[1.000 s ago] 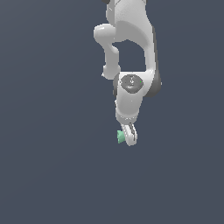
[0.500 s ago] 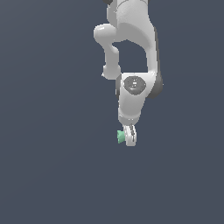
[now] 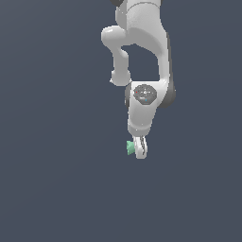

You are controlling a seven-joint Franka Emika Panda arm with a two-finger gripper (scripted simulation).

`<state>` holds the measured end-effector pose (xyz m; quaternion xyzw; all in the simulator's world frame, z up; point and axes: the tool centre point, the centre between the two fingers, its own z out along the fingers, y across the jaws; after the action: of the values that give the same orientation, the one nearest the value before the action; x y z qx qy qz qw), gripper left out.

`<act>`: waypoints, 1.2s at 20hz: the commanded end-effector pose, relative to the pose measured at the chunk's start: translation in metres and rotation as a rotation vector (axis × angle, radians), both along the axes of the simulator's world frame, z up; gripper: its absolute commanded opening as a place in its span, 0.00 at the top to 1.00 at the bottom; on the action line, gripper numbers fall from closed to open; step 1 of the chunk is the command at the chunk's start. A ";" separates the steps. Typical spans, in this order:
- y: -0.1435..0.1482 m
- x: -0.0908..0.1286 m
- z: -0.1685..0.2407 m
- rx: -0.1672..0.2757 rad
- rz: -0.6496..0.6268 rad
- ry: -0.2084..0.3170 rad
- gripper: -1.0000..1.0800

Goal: Pick up the object and move it to a goal position.

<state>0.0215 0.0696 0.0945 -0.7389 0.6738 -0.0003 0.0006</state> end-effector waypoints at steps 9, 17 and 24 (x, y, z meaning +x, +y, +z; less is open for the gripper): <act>0.000 -0.001 -0.041 0.000 -0.004 0.001 0.04; 0.000 0.000 -0.042 0.000 -0.004 0.001 1.00; -0.002 0.000 -0.041 0.000 -0.004 0.001 1.00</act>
<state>0.0213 0.0690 0.0532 -0.7378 0.6750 0.0001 0.0000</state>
